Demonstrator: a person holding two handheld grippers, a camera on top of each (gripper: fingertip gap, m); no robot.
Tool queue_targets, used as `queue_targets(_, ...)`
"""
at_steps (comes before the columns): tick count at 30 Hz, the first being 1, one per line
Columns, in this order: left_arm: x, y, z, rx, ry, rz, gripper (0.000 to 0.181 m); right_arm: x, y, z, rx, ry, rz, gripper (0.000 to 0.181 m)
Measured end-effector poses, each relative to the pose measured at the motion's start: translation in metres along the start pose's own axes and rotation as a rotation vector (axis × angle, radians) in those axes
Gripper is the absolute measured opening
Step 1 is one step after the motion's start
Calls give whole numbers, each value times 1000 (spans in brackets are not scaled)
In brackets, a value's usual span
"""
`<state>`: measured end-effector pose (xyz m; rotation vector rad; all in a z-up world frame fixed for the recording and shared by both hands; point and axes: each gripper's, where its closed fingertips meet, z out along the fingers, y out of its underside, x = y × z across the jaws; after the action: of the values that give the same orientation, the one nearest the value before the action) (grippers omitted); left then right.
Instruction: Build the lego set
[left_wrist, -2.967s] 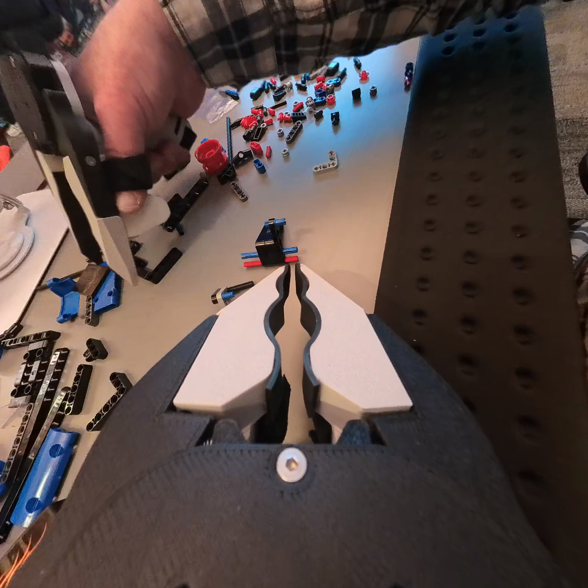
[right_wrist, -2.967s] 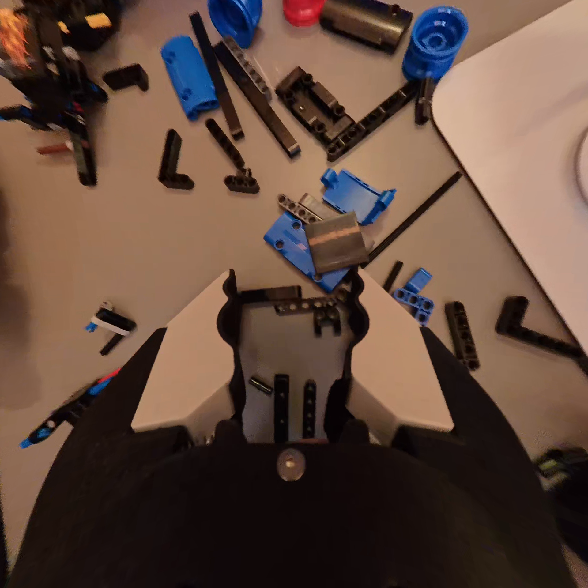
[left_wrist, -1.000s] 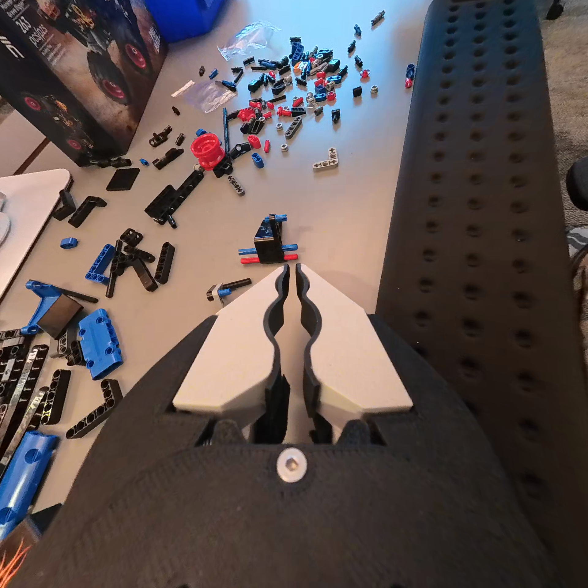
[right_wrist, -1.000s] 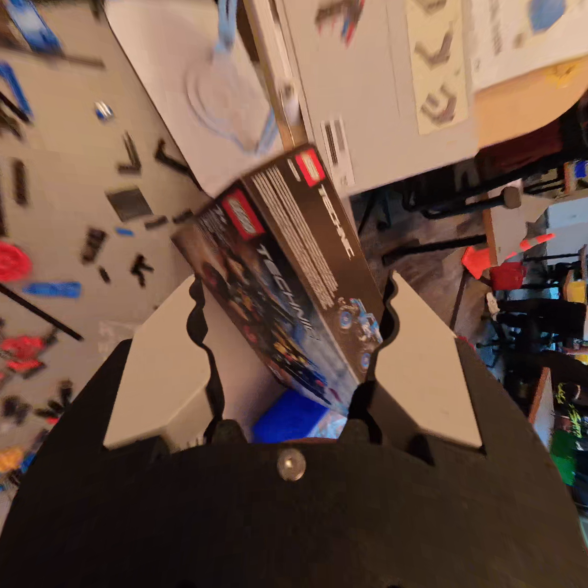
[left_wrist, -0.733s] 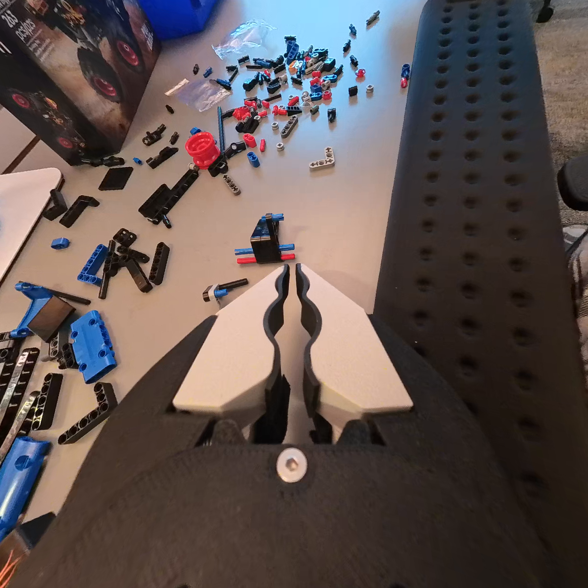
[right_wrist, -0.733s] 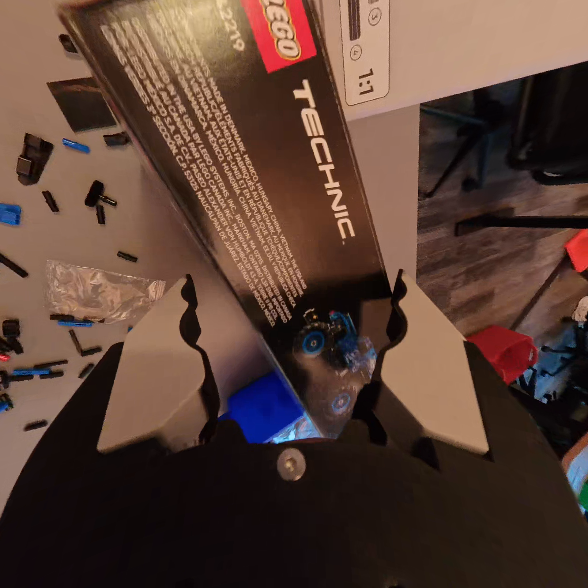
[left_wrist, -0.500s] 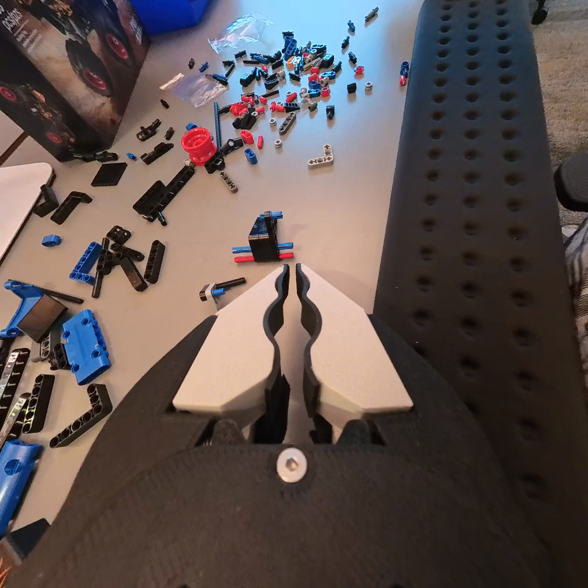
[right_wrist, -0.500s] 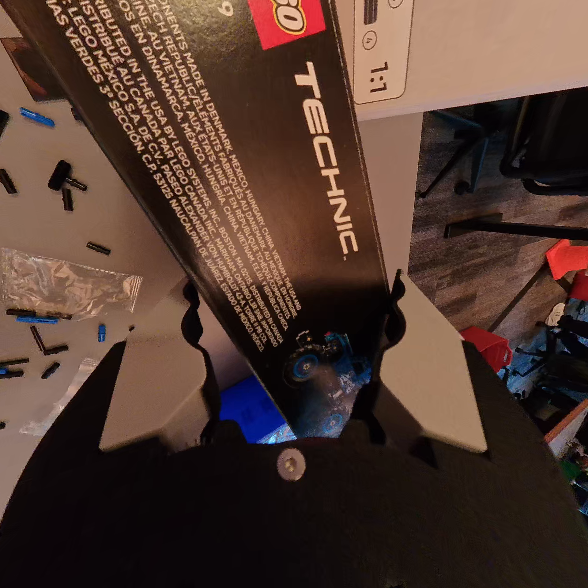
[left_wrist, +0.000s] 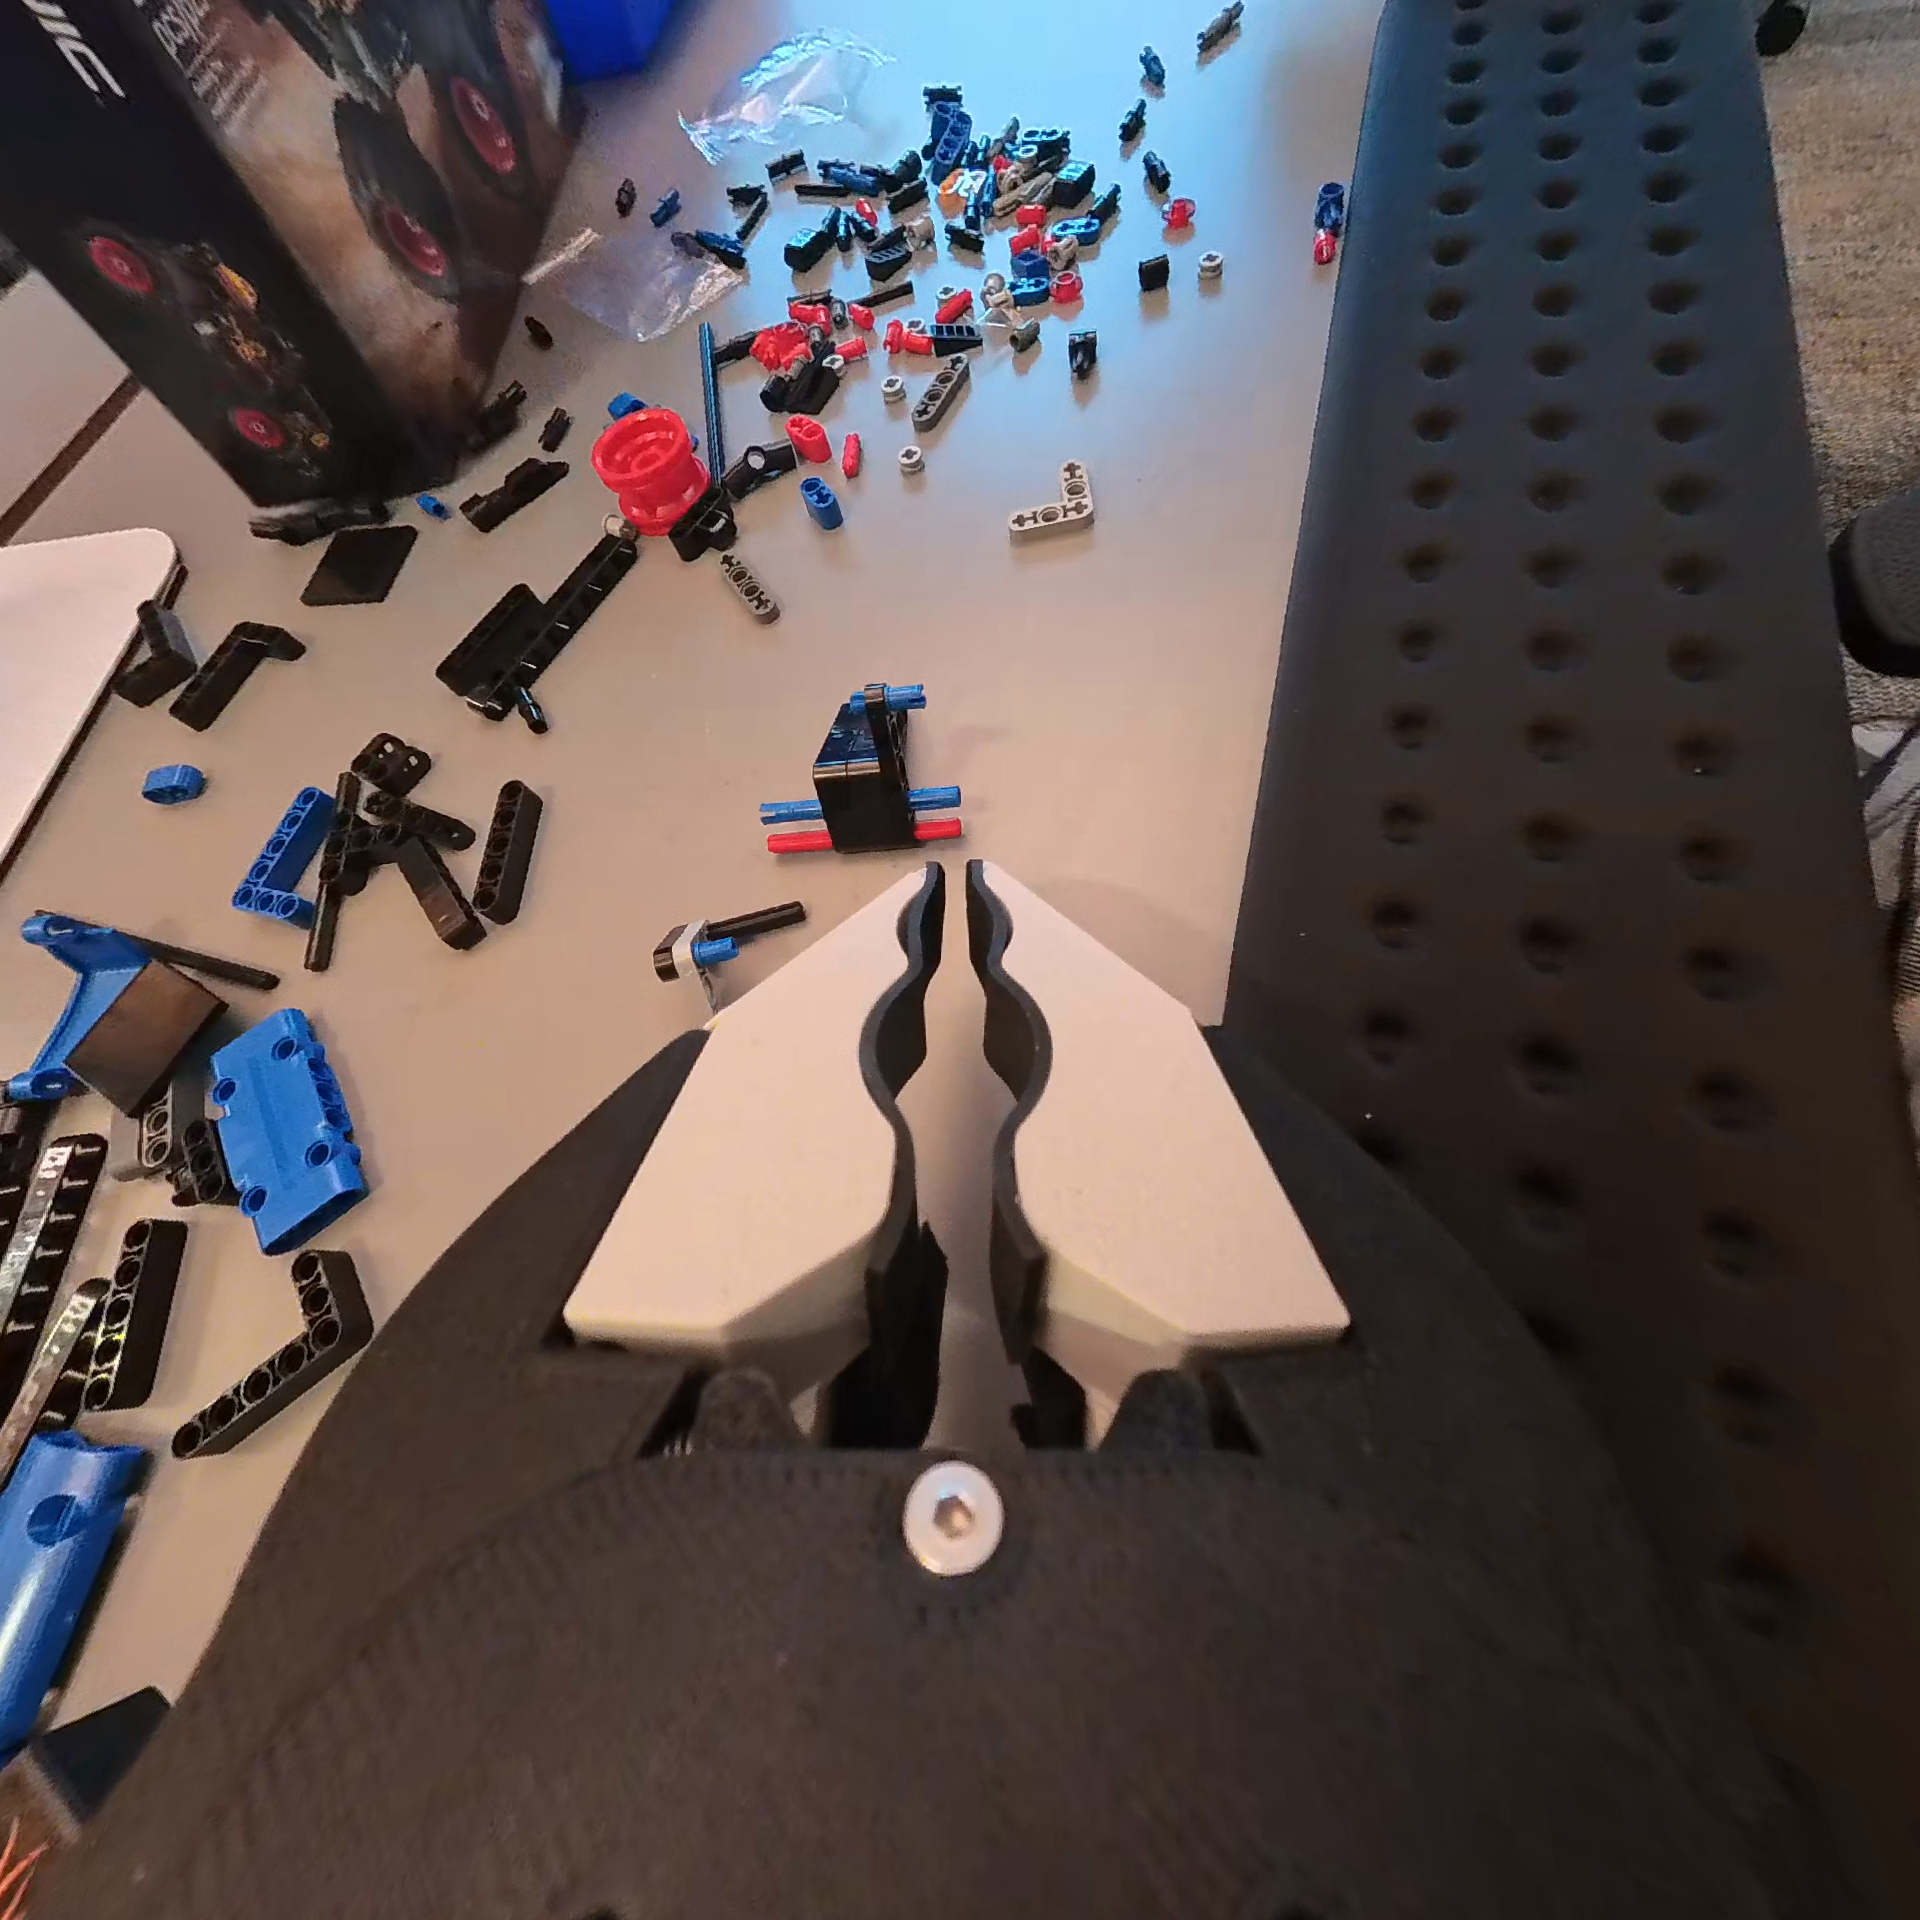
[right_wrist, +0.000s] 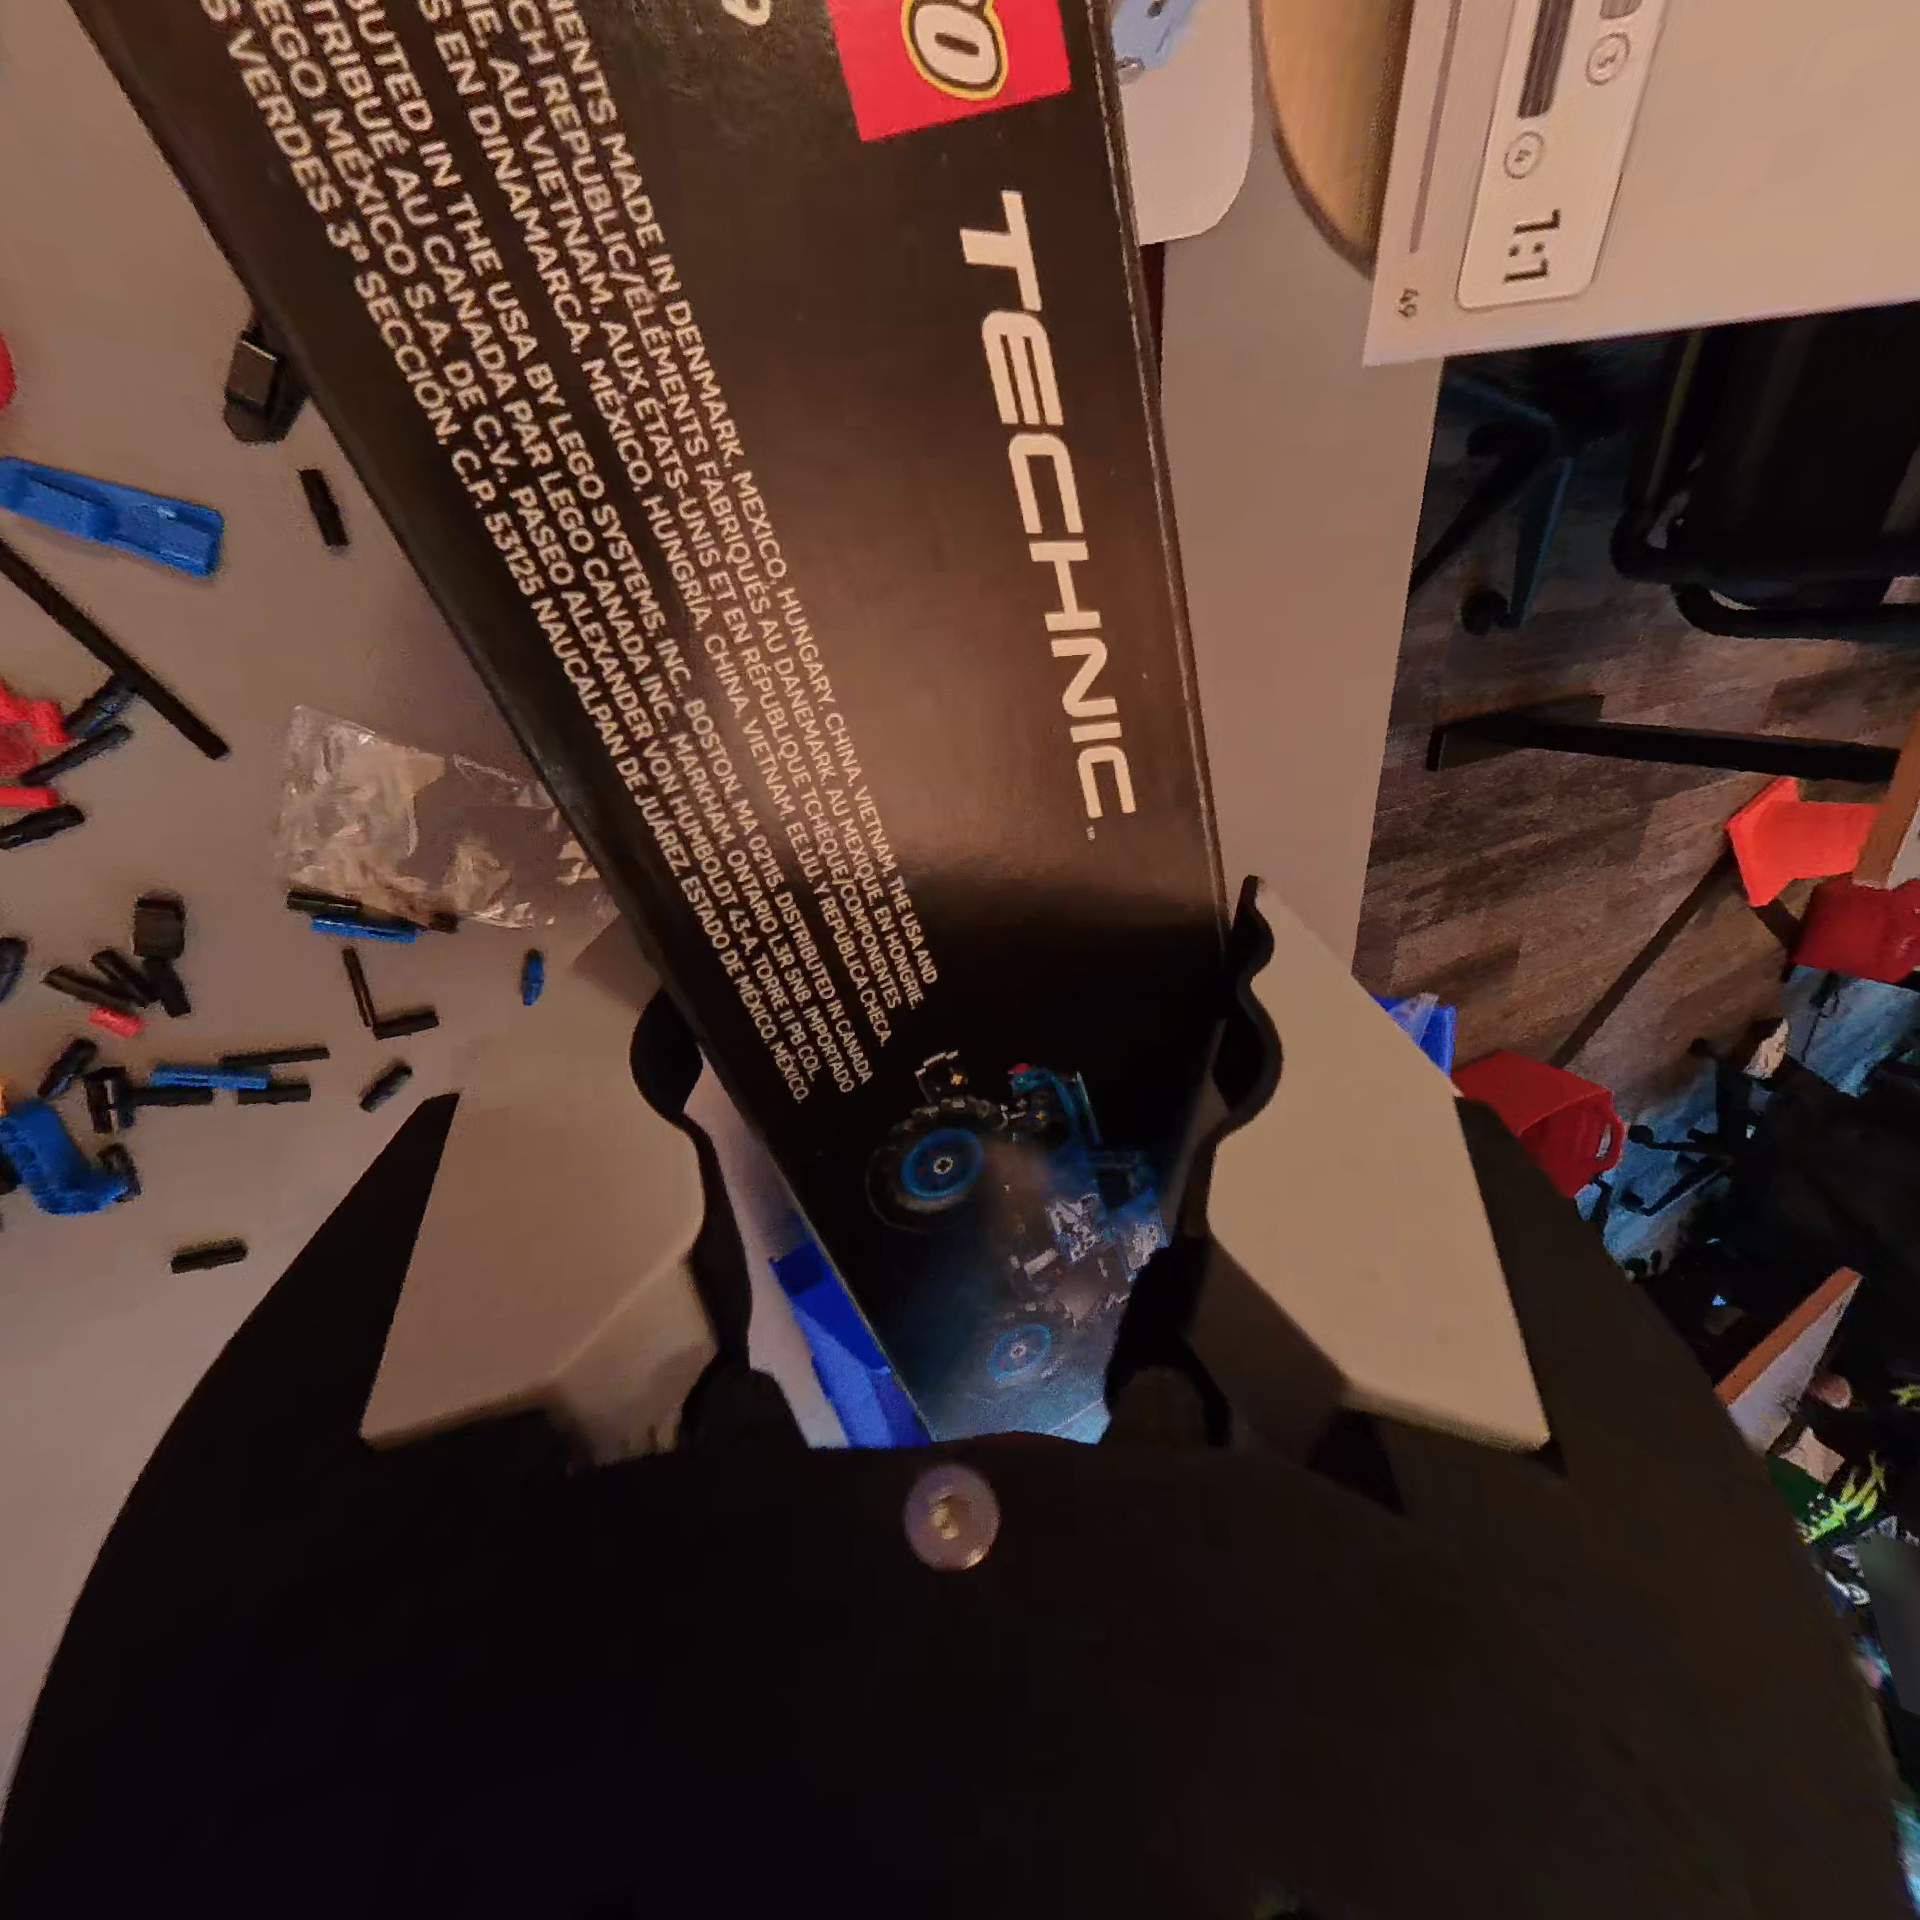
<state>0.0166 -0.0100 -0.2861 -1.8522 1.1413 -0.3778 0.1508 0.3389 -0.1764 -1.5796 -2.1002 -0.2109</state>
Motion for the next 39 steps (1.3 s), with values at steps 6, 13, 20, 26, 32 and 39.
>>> queue_targets(6,0,-1,-1,2,-3,5,2,2,11,-28,65,68,71,100)
queue_targets(13,0,-1,0,2,-3,5,2,23,27,-64,57,99,196,100)
queue_targets(20,0,0,0,1,-3,6,2,23,21,-46,-66,49,142,100)
queue_targets(26,1,0,0,-2,3,9,2,15,21,-16,-191,-33,95,100)
queue_targets(32,1,1,0,-4,5,7,3,30,25,13,-255,-46,151,101)
queue_targets(39,1,0,0,-2,5,4,3,48,17,14,-222,33,155,113)
